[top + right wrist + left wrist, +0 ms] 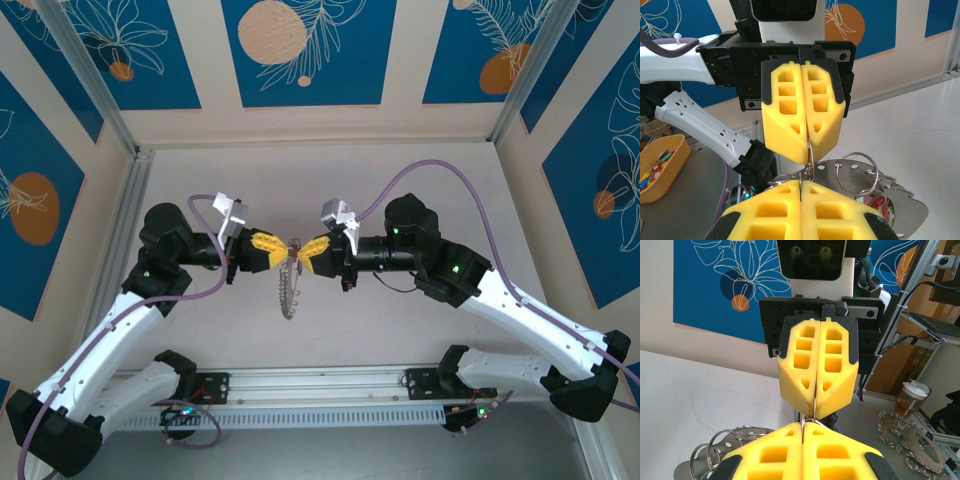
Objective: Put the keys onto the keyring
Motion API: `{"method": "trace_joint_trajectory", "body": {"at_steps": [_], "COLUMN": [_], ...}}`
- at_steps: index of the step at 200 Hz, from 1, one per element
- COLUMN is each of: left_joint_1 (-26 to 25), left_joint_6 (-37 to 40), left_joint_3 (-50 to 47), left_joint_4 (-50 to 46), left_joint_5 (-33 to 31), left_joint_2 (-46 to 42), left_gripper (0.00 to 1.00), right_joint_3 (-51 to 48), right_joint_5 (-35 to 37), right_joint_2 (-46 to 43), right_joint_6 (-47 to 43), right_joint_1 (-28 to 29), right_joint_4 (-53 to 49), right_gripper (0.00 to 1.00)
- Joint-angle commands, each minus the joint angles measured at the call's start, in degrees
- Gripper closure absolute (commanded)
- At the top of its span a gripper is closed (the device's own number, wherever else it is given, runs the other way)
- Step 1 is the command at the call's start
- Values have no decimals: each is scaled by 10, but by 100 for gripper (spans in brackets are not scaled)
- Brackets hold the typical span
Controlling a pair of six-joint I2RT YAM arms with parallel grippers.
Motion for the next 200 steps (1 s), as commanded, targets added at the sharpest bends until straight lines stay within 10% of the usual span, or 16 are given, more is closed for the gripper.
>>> {"method": "trace_joint_trajectory", "body": {"at_steps": [1, 200], "left_joint_1": [-4, -4], "left_joint_6": [-9, -15], "left_joint_3": [17, 17], "left_joint_4": [40, 47], "left_joint_5": [15, 22], "left_joint_2": [-3, -4], "left_gripper": [100, 100], "right_joint_3": [-6, -2], "right_joint_5": [-4, 7], "right_joint_2": [-11, 2], "right_joint_6": [9, 13], "right_joint_1": [-2, -5], "right_joint_4": [7, 16], "right_gripper": [100, 100]}}
